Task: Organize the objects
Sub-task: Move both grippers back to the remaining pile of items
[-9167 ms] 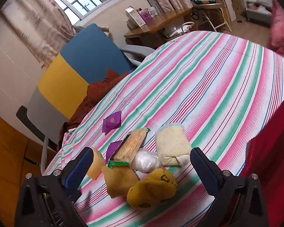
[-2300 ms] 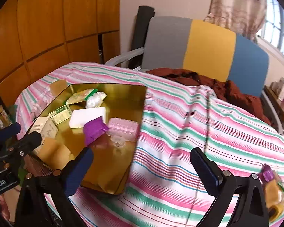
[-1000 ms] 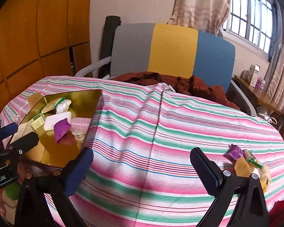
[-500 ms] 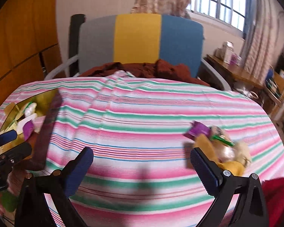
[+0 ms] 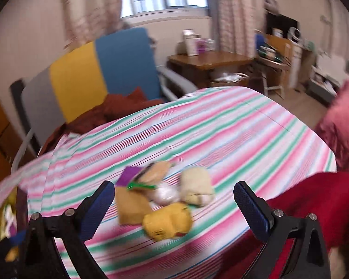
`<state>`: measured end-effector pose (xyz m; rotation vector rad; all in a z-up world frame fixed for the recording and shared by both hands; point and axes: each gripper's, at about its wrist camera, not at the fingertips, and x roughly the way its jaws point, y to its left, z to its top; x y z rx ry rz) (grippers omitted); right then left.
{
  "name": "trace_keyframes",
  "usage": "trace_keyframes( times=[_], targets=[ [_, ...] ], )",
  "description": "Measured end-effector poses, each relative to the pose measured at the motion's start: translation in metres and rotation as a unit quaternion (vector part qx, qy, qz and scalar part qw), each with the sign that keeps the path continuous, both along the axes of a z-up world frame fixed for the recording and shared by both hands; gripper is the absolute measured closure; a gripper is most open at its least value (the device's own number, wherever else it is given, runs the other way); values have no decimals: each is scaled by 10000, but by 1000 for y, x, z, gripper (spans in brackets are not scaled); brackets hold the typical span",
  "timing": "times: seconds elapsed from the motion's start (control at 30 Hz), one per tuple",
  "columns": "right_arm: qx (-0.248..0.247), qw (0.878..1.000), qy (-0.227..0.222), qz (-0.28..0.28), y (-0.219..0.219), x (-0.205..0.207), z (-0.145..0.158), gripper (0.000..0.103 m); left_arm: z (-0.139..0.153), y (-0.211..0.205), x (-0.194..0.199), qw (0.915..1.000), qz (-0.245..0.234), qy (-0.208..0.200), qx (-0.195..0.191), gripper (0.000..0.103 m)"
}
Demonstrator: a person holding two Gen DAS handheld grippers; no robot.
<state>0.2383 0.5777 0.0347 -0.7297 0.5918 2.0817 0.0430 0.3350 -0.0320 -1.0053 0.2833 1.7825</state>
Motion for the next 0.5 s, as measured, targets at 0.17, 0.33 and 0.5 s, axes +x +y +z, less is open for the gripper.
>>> trace_keyframes(
  times=[0.17, 0.33, 0.5],
  targets=[
    [-297, 9993, 109, -213, 19, 11, -15, 0, -9, 39, 4, 9993, -161, -330, -40, 39],
    [-890, 9949, 443, -163, 30, 19, -30, 0, -14, 71, 7, 9977, -333, -585, -41, 39],
    [-1105, 9917, 640, -113, 33, 22, -37, 0, -26, 107, 4, 9916, -415, -1224, -42, 39]
  ],
)
